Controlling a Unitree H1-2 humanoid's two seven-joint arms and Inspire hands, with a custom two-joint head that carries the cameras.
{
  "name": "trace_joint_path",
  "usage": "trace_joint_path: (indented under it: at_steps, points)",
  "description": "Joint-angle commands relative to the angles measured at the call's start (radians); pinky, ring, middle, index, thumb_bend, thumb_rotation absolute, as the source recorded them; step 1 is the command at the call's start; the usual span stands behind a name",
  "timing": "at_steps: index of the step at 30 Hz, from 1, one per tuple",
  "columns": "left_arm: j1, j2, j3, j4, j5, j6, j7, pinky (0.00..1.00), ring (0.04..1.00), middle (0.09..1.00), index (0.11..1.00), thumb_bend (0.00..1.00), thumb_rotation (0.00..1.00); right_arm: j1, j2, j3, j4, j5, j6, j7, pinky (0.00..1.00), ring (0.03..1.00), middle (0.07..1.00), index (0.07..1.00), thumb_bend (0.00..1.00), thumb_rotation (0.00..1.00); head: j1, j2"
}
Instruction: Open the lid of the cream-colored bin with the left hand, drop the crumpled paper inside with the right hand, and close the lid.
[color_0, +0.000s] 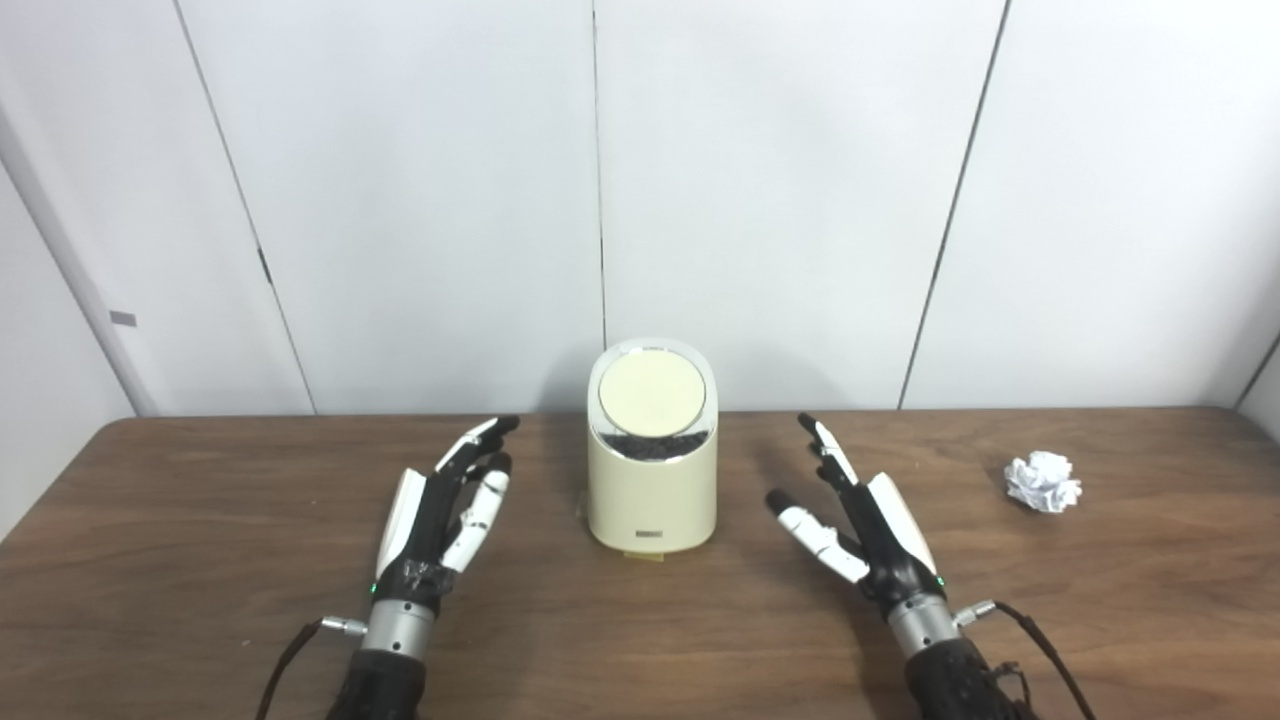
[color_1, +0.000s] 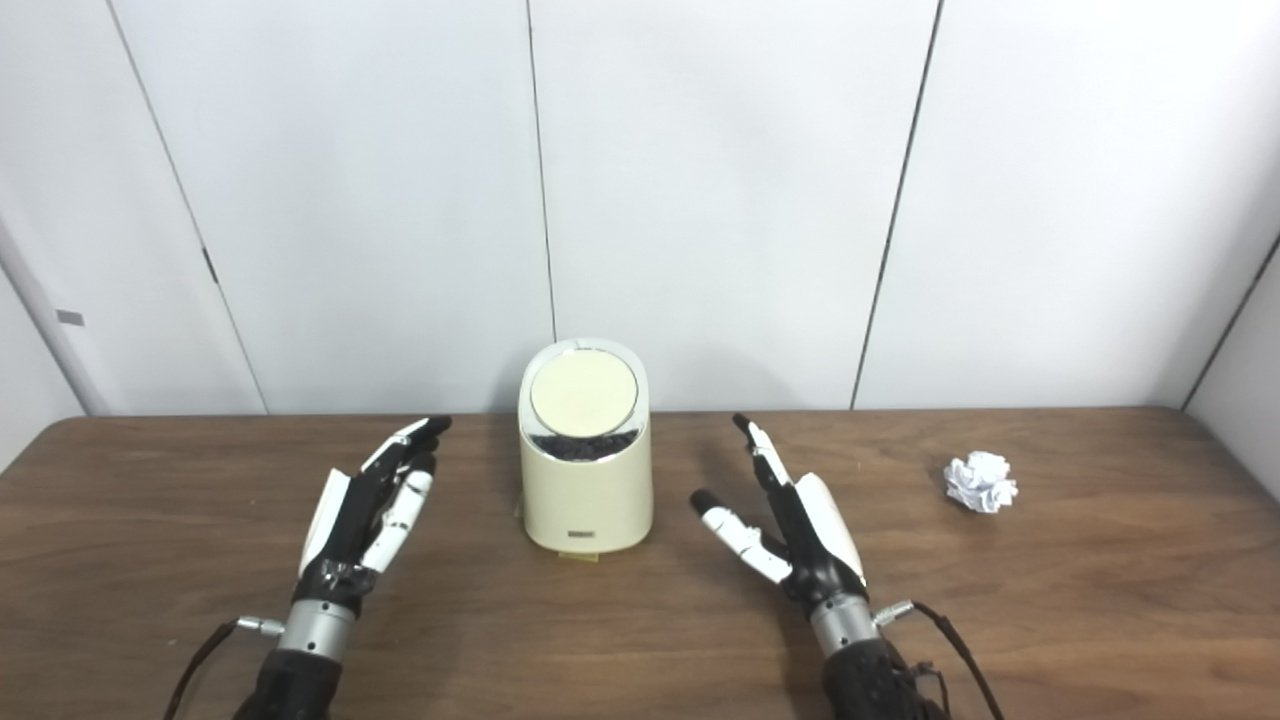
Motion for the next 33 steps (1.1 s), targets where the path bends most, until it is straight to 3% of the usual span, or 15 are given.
trace_joint_path:
  at_steps: [1, 16, 23, 25, 28, 33]
  points:
    - [0.015, -0.001, -0.002, 0.028, 0.004, -0.042, 0.015, 0.77, 0.857, 0.876, 0.875, 0.4, 1.0, -0.016, 0.006, -0.008, -0.012, 0.008, -0.042, -0.02, 0.91, 0.978, 1.0, 0.986, 0.5, 0.98, -0.001, 0.001]
    - [0.008, 0.001, -0.004, 0.044, 0.028, -0.065, 0.049, 0.71, 0.819, 0.848, 0.859, 0.36, 1.0, -0.014, 0.005, -0.007, -0.018, 0.006, -0.022, -0.017, 0.88, 0.954, 0.987, 0.97, 0.48, 0.97, -0.002, 0.002]
    - [0.011, 0.004, -0.005, 0.029, 0.029, -0.043, 0.044, 0.69, 0.807, 0.836, 0.857, 0.33, 1.0, -0.015, 0.009, -0.004, -0.026, 0.002, -0.005, -0.013, 0.86, 0.945, 0.98, 0.964, 0.48, 0.96, -0.005, 0.0]
    - [0.009, 0.009, -0.005, 0.026, 0.033, -0.041, 0.043, 0.6, 0.744, 0.791, 0.85, 0.33, 0.92, -0.017, 0.011, -0.001, -0.024, -0.001, 0.0, -0.013, 0.87, 0.945, 0.98, 0.965, 0.48, 0.97, -0.013, -0.002]
    - [0.004, 0.009, 0.004, -0.003, 0.015, -0.013, 0.028, 0.59, 0.746, 0.8, 0.85, 0.38, 0.75, -0.022, 0.014, 0.001, -0.014, -0.006, -0.004, -0.016, 0.87, 0.944, 0.976, 0.966, 0.48, 0.97, -0.015, -0.004]
    - [-0.019, 0.008, 0.014, -0.092, 0.008, 0.072, 0.002, 0.76, 0.858, 0.887, 0.883, 0.5, 0.58, -0.025, 0.018, -0.002, 0.004, -0.008, -0.022, -0.026, 0.86, 0.937, 0.97, 0.956, 0.5, 0.97, -0.019, -0.004]
